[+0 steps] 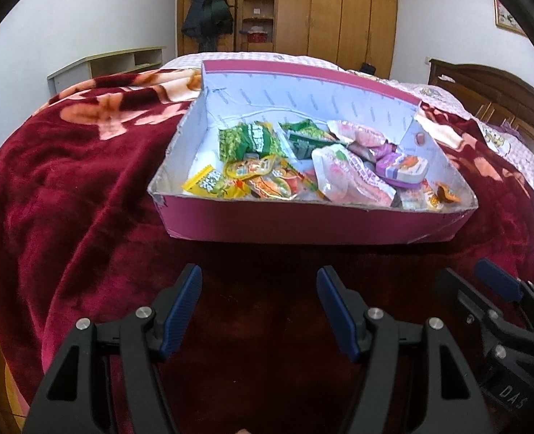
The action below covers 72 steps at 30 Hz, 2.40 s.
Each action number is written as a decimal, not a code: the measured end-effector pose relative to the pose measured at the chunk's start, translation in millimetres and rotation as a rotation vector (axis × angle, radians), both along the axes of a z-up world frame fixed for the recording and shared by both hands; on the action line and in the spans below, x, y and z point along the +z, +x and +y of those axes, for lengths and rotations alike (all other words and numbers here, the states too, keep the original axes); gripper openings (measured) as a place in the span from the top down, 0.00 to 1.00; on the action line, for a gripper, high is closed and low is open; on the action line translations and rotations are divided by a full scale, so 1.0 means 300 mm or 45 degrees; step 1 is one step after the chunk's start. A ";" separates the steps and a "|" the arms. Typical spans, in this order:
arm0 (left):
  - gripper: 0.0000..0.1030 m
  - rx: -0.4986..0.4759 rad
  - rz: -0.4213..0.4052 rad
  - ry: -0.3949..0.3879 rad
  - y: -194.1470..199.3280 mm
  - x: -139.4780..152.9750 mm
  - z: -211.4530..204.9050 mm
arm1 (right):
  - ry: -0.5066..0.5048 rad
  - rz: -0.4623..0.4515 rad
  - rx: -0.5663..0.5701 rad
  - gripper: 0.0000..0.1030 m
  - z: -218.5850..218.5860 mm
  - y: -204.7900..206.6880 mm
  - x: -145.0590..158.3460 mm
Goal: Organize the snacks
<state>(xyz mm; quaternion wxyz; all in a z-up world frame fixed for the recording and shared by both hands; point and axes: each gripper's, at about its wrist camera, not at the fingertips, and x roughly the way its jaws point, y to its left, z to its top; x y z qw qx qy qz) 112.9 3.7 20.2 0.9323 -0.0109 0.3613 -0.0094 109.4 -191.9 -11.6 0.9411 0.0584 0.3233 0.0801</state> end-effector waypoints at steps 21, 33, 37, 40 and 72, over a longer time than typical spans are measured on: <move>0.32 -0.057 0.009 0.002 -0.007 -0.015 -0.039 | 0.019 0.044 -0.018 0.19 -0.005 0.010 -0.019; 0.32 -0.005 0.015 0.011 0.002 -0.018 -0.021 | 0.031 0.040 -0.038 0.19 -0.014 0.003 -0.017; 0.32 0.001 0.016 0.016 0.004 -0.017 -0.022 | 0.034 0.045 -0.034 0.19 -0.014 0.004 -0.017; 0.32 -0.003 0.017 0.019 0.006 -0.016 -0.028 | 0.034 0.046 -0.034 0.19 -0.013 0.004 -0.016; 0.32 0.024 0.038 0.017 0.009 -0.027 -0.022 | 0.042 0.064 -0.041 0.19 -0.013 0.001 -0.028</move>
